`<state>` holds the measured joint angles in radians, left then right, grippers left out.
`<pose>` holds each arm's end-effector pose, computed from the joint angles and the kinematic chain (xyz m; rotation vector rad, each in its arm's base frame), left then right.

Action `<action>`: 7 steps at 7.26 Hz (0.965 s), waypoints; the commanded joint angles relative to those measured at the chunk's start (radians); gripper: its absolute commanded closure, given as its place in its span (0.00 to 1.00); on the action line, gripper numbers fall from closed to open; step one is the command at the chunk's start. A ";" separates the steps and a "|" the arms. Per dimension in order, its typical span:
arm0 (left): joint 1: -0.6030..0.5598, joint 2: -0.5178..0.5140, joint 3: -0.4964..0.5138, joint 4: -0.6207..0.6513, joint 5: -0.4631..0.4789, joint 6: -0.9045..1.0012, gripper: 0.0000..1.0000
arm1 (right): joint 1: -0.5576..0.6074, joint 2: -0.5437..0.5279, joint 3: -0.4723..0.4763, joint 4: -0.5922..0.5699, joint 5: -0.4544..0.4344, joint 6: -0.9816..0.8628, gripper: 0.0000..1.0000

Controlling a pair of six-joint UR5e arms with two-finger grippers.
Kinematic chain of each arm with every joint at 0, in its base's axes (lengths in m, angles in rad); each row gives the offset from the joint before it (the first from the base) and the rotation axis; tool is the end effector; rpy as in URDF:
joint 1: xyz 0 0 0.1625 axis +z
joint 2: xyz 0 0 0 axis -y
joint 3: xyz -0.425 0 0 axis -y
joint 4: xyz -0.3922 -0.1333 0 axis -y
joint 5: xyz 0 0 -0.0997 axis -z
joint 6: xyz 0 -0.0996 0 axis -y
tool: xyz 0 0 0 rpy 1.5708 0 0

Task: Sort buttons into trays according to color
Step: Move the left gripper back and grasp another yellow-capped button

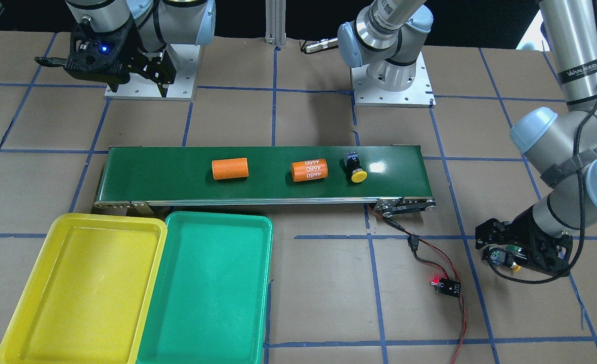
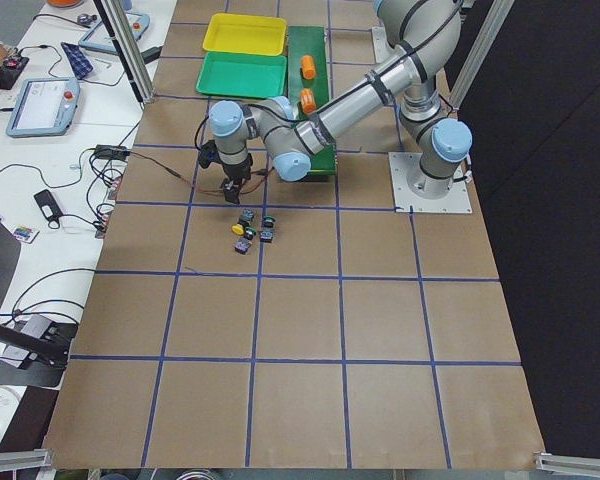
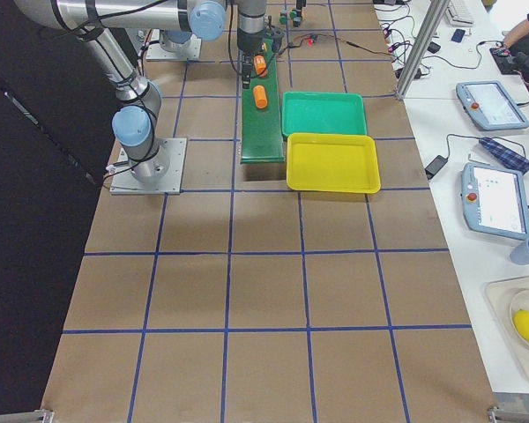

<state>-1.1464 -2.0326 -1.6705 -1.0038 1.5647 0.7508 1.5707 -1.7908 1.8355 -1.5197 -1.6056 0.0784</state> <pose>0.1339 -0.6216 0.2351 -0.5101 -3.0978 0.0125 0.1298 -0.3888 0.4511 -0.1190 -3.0974 -0.1464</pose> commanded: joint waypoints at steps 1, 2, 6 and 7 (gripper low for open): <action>0.017 -0.049 -0.002 0.080 0.067 0.129 0.00 | 0.000 -0.002 0.002 0.006 -0.001 0.003 0.00; 0.017 -0.061 0.008 0.073 0.069 0.197 0.00 | 0.000 -0.001 0.004 0.006 0.001 0.000 0.00; 0.037 -0.081 -0.003 0.070 0.041 0.205 0.00 | 0.000 0.010 0.005 -0.003 0.013 0.000 0.00; 0.040 -0.083 -0.003 0.070 0.043 0.205 0.00 | 0.002 0.013 0.010 -0.008 0.009 -0.002 0.00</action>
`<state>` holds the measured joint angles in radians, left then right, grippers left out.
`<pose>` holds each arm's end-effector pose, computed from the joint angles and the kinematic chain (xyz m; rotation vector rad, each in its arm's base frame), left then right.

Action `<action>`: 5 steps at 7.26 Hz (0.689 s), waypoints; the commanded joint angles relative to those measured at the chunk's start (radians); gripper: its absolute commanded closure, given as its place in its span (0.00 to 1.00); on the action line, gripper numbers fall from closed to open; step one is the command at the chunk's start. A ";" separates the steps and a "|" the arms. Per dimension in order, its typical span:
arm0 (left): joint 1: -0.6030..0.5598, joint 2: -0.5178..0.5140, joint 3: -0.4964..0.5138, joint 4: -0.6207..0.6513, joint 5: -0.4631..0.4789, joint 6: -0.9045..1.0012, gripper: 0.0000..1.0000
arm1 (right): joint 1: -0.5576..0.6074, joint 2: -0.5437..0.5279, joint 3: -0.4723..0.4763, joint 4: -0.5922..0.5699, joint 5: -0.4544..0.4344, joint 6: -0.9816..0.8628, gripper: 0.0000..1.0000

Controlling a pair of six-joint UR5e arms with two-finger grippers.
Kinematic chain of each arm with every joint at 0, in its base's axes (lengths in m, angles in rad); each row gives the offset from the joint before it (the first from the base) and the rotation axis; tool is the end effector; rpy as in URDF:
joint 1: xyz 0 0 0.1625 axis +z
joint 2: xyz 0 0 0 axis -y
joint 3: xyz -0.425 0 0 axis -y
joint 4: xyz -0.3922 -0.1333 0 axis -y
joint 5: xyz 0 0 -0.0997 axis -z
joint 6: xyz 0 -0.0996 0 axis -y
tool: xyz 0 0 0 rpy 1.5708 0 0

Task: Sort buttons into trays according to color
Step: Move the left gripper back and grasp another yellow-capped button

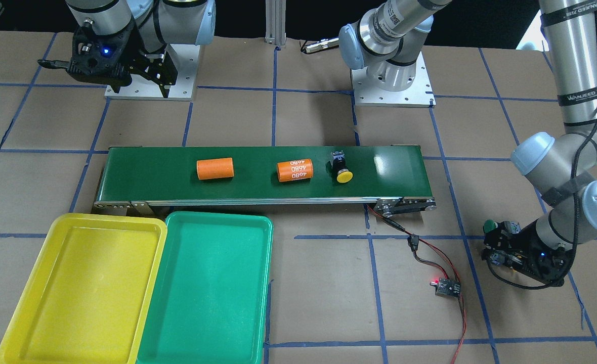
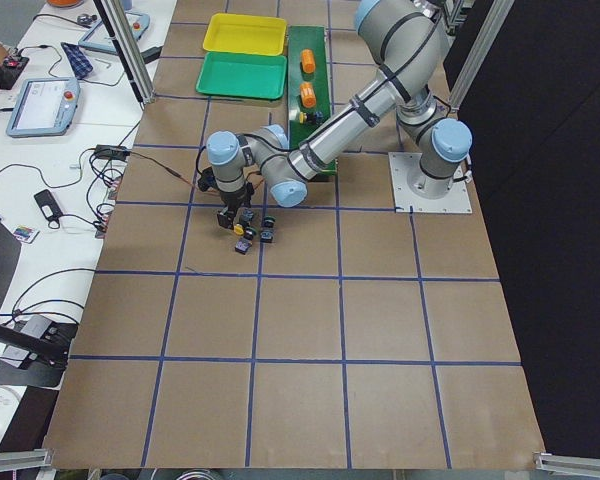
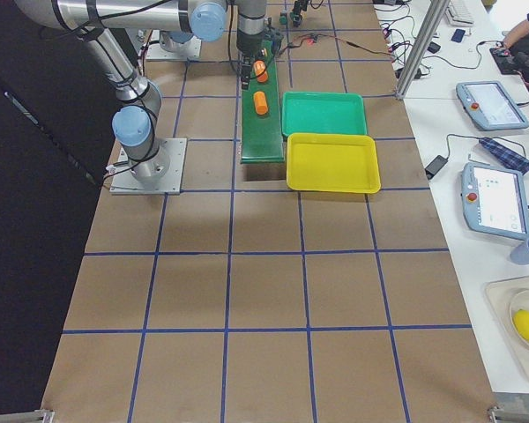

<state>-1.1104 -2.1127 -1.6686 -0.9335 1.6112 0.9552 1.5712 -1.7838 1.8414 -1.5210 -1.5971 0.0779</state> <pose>0.1656 -0.6248 0.1927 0.7622 3.0174 0.0437 0.1308 -0.3901 0.4456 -0.1182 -3.1045 -0.1653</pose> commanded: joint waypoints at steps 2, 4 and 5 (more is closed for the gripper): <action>0.006 -0.023 -0.003 -0.001 -0.008 0.002 0.00 | 0.000 -0.008 0.022 0.004 -0.010 -0.001 0.00; 0.004 -0.027 -0.017 -0.014 -0.019 0.000 0.81 | 0.000 -0.014 0.029 -0.005 -0.011 -0.003 0.00; 0.000 -0.001 -0.013 -0.043 -0.020 -0.006 1.00 | 0.000 -0.014 0.028 -0.008 -0.009 -0.001 0.00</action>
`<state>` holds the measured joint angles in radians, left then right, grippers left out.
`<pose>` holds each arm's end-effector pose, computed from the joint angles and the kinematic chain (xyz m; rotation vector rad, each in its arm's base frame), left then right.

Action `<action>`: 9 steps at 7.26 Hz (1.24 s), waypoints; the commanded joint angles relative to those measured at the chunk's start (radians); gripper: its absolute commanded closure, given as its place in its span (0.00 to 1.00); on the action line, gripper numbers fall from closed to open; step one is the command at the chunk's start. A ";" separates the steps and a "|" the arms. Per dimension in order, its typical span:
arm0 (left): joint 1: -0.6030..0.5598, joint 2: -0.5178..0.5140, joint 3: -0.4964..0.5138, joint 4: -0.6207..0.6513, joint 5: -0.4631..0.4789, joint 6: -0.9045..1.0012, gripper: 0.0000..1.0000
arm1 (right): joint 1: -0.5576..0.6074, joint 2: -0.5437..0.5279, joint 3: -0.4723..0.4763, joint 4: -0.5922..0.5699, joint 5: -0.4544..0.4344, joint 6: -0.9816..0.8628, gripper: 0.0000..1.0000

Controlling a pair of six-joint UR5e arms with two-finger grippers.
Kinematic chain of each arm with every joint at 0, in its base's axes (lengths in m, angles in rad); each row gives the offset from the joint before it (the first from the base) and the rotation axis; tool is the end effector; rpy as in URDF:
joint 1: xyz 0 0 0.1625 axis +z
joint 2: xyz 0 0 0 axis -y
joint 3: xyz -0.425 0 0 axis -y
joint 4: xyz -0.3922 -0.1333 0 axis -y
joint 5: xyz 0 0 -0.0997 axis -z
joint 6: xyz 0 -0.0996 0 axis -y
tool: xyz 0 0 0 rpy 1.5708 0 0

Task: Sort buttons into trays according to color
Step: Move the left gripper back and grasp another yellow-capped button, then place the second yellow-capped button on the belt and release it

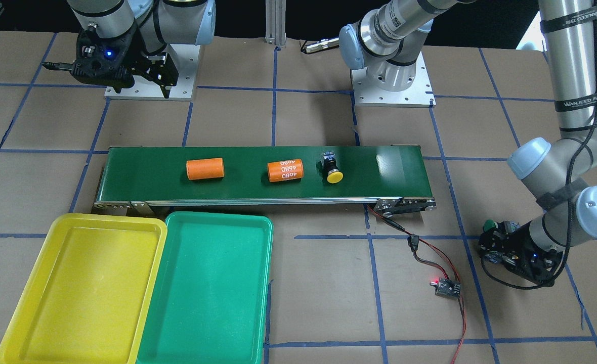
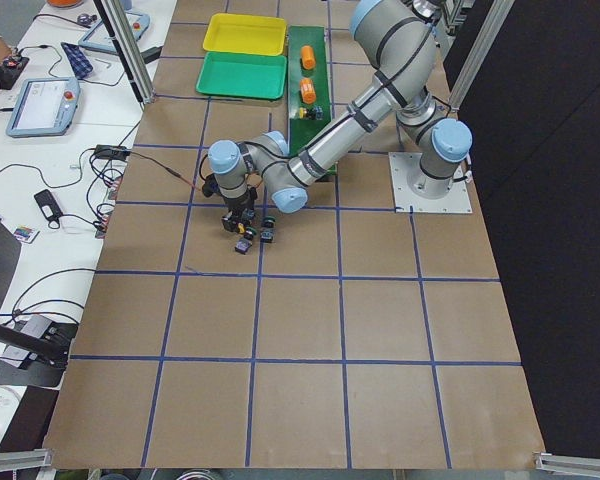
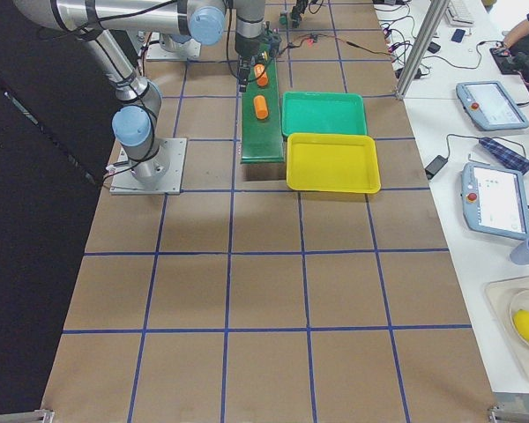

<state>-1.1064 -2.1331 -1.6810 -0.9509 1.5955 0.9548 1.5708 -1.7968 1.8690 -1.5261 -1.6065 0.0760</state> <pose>0.1642 -0.6198 0.1731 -0.7595 -3.0311 -0.0875 0.1297 -0.3834 0.4379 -0.1144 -3.0943 -0.1789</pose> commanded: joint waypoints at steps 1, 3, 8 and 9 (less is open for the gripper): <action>-0.021 0.072 0.024 -0.152 -0.006 -0.048 1.00 | 0.000 -0.001 0.004 0.007 -0.003 0.002 0.00; -0.071 0.262 -0.026 -0.370 -0.060 -0.274 1.00 | -0.006 0.005 -0.001 -0.008 -0.029 -0.010 0.00; -0.231 0.544 -0.353 -0.381 -0.143 -0.792 1.00 | -0.060 0.017 -0.016 -0.049 -0.010 -0.013 0.00; -0.272 0.518 -0.358 -0.347 -0.140 -0.791 1.00 | -0.060 0.020 -0.022 -0.093 -0.010 -0.004 0.00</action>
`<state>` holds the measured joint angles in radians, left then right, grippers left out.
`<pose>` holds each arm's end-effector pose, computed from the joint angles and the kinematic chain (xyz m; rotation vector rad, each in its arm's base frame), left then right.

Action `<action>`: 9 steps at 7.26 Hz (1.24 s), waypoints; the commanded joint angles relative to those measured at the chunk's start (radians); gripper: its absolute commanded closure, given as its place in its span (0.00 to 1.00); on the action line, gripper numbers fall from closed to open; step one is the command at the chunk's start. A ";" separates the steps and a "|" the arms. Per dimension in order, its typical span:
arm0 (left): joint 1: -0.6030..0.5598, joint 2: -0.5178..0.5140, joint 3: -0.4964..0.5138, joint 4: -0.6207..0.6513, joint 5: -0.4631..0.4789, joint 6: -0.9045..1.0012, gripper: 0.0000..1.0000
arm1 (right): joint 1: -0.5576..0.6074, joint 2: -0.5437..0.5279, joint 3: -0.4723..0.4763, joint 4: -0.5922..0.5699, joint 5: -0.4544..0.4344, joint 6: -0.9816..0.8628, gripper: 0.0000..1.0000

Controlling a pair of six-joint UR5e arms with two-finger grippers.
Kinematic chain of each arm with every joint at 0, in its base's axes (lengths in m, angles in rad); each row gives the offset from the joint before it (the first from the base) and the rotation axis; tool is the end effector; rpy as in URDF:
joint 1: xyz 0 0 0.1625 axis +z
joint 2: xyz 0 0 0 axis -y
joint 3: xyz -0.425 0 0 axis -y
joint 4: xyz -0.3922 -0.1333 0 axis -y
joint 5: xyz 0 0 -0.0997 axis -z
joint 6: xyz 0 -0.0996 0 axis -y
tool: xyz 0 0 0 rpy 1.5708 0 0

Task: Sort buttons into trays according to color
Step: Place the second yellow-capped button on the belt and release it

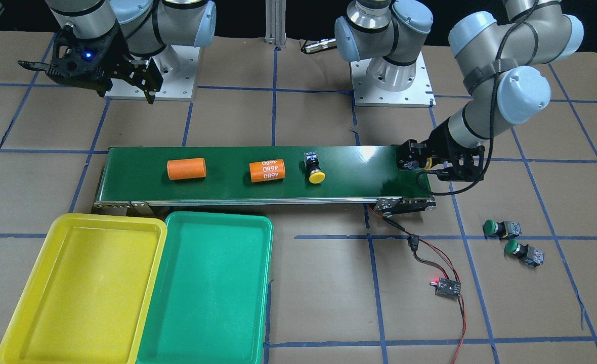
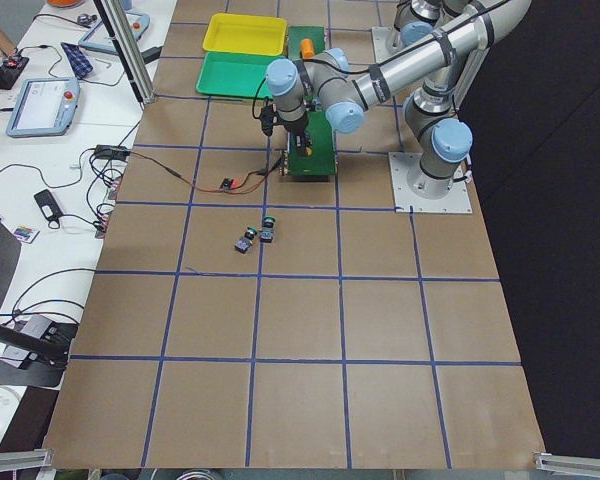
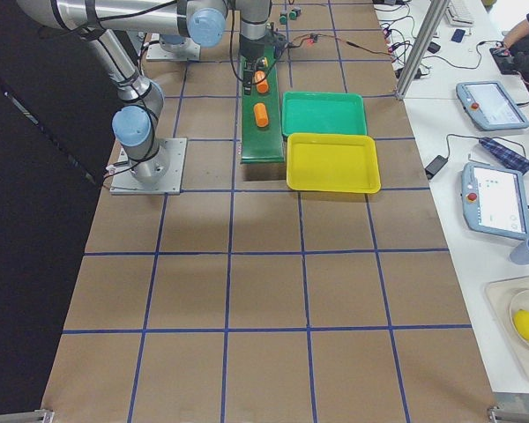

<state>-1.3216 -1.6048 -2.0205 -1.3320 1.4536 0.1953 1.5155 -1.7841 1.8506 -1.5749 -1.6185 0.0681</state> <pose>-0.0333 -0.4567 0.2847 0.1010 -2.9556 -0.3168 0.1065 -0.4012 0.4463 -0.1884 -3.0863 -0.0960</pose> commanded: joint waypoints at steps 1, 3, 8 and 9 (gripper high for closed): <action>-0.062 -0.030 -0.018 0.053 -0.001 -0.039 1.00 | -0.008 0.014 0.010 -0.081 0.002 0.009 0.00; -0.067 -0.049 -0.021 0.071 -0.006 -0.033 0.88 | -0.008 0.014 0.012 -0.080 0.005 0.007 0.00; -0.088 -0.063 0.017 0.093 -0.012 -0.054 0.00 | 0.006 0.058 -0.030 -0.060 0.111 -0.014 0.00; -0.087 -0.054 0.069 0.076 -0.007 -0.056 0.00 | 0.015 0.074 -0.046 -0.060 0.111 -0.040 0.00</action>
<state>-1.4086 -1.6670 -2.0004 -1.2459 1.4436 0.1408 1.5223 -1.7292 1.8231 -1.6370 -1.5121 0.0505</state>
